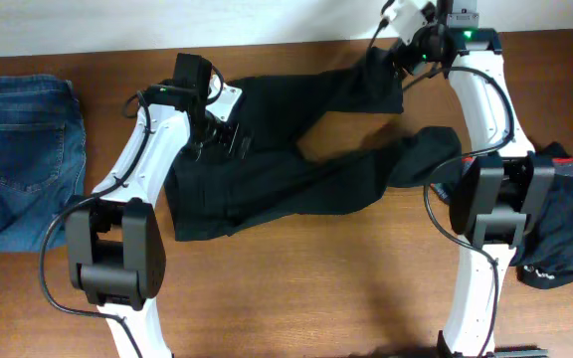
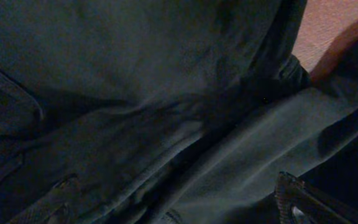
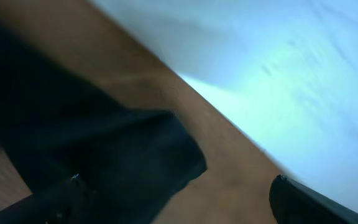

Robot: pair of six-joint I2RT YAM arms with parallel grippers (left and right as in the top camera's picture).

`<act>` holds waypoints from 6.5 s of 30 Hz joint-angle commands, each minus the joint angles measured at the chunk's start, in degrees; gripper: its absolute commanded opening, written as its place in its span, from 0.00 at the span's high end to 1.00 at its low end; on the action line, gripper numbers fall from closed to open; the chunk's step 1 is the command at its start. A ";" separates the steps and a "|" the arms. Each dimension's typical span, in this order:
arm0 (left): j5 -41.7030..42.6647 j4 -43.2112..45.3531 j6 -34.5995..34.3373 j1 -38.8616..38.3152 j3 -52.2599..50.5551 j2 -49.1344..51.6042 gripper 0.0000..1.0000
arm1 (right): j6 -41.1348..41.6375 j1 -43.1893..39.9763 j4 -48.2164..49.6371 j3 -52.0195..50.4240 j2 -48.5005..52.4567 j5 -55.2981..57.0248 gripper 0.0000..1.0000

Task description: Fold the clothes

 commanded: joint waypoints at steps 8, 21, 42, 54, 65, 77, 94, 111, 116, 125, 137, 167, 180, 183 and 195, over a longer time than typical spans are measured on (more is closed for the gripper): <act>0.26 0.15 -0.48 0.20 0.68 0.15 0.01 | 54.53 0.09 -12.66 2.84 -2.49 -13.90 0.08; 0.28 0.02 -0.50 0.20 0.68 0.15 0.01 | 79.80 14.40 -6.67 2.84 -0.48 21.14 0.17; 0.28 -3.13 -0.50 0.17 0.68 0.15 0.01 | 84.17 13.11 2.27 2.82 10.69 23.06 0.24; 0.28 -3.37 -0.50 0.09 0.68 0.15 0.01 | 84.54 12.68 7.17 2.80 14.53 20.92 0.65; 0.28 -3.34 -0.50 0.09 0.68 0.15 0.01 | 71.97 9.03 -3.48 19.80 12.85 12.31 0.96; 0.26 -3.06 -0.48 0.09 0.68 0.15 0.01 | 64.57 9.18 -41.22 38.29 12.57 10.47 0.96; 0.26 -1.46 -0.46 0.09 0.68 0.22 0.01 | 52.33 17.29 -51.67 29.33 11.74 -2.97 0.25; 0.26 -1.40 -0.48 0.09 0.68 0.22 0.01 | 44.81 -5.31 -54.64 34.88 8.70 -26.53 0.11; 0.26 -1.42 -0.48 0.09 0.68 0.22 0.01 | 51.71 -11.54 -52.46 34.82 9.14 -26.75 0.11; 0.28 -1.42 -0.48 0.09 0.68 0.22 0.01 | 64.06 -18.10 -45.20 29.22 12.07 -28.72 0.12; 0.26 -2.03 -0.48 0.09 0.68 0.22 0.01 | 66.60 -14.14 -27.52 6.64 13.42 -35.98 0.12; 0.28 -2.05 -0.50 0.07 0.68 0.22 0.01 | 38.80 -16.61 -5.33 16.96 12.90 -17.97 0.96; -2.78 -5.25 -0.50 0.66 2.69 0.20 0.01 | 44.72 -18.32 -14.29 20.90 8.26 -17.42 0.01; -2.78 -9.03 -0.50 1.05 6.36 0.20 0.01 | 41.99 -18.16 -23.41 25.00 6.19 -17.25 0.01; -2.75 -23.34 -1.14 1.11 26.86 0.20 0.01 | 37.70 -13.29 -52.24 40.06 3.65 -5.68 0.02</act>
